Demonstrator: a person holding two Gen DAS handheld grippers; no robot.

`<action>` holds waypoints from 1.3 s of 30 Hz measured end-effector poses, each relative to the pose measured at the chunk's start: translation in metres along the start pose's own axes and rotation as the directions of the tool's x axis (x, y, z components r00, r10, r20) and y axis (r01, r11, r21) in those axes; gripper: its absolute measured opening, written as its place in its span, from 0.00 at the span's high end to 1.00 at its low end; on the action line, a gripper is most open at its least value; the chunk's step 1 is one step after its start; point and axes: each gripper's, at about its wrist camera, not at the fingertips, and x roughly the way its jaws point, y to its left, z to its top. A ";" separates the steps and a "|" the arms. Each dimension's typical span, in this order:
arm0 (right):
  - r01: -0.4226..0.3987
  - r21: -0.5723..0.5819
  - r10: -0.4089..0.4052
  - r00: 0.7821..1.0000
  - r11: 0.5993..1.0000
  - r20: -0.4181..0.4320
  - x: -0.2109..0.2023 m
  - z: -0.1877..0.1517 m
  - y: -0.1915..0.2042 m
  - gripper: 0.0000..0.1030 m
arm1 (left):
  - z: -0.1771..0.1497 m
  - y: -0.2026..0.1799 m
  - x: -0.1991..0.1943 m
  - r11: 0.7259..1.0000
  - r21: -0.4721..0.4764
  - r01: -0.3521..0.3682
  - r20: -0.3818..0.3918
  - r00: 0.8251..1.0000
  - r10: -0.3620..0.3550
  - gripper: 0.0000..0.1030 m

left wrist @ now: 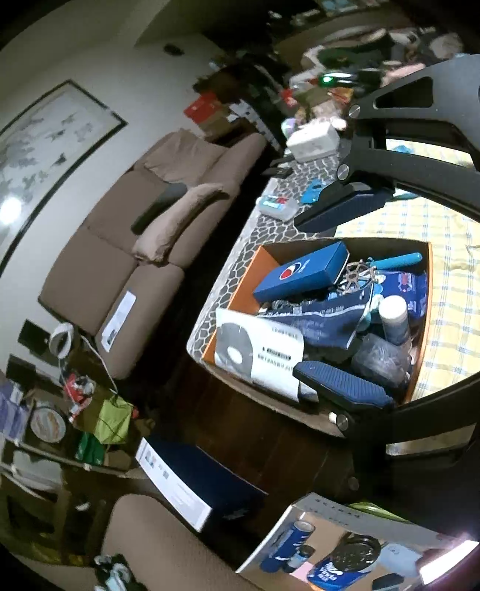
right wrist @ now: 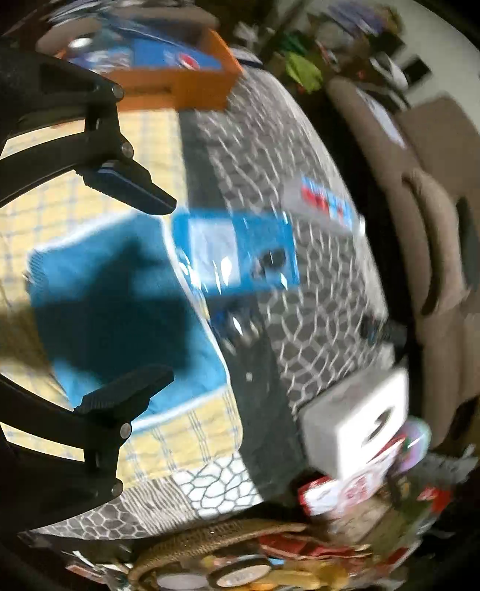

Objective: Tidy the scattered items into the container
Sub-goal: 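Move the right gripper to the black jar with silver lid and grasp it, then grasp the blue earphone blister pack with the left gripper while the right gripper lifts the jar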

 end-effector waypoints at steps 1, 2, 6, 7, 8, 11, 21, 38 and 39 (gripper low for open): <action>0.004 0.030 -0.004 1.000 1.000 -0.012 0.009 0.007 -0.009 0.17 | -0.002 -0.006 0.003 1.000 0.016 -0.007 -0.003 1.000 0.007 0.33; -0.003 0.056 0.004 1.000 0.998 -0.024 0.019 0.015 -0.017 0.17 | -0.004 -0.012 0.008 0.999 0.037 -0.016 -0.008 1.000 0.016 0.33; 0.027 0.086 -0.023 0.998 0.996 -0.055 0.063 0.038 -0.022 0.18 | -0.012 -0.029 0.023 0.996 0.065 -0.063 0.006 0.998 0.063 0.33; 0.053 0.056 -0.049 0.997 0.997 -0.058 0.074 0.043 -0.019 0.18 | -0.014 -0.032 0.025 0.995 0.064 -0.079 0.023 0.997 0.078 0.33; 0.087 0.019 -0.086 0.995 0.996 -0.056 0.084 0.046 -0.015 0.18 | -0.015 -0.037 0.027 0.993 0.082 -0.091 0.031 0.996 0.089 0.33; 0.145 -0.102 -0.149 0.988 0.984 -0.035 0.105 0.047 0.000 0.18 | -0.020 -0.049 0.030 0.980 0.148 -0.131 0.060 0.991 0.123 0.33; 0.173 -0.189 -0.179 0.984 0.967 -0.017 0.128 0.029 0.000 0.43 | -0.023 -0.055 0.045 0.988 0.138 -0.075 0.030 0.997 0.071 0.33; -0.046 0.078 0.029 0.978 0.996 0.208 -0.060 -0.077 -0.020 0.43 | -0.053 -0.091 0.073 0.982 0.150 0.118 -0.216 0.973 -0.084 0.33; -0.034 0.093 0.013 0.977 0.995 0.215 -0.063 -0.089 -0.024 0.43 | -0.061 -0.099 0.077 0.977 0.146 0.156 -0.256 0.960 -0.115 0.32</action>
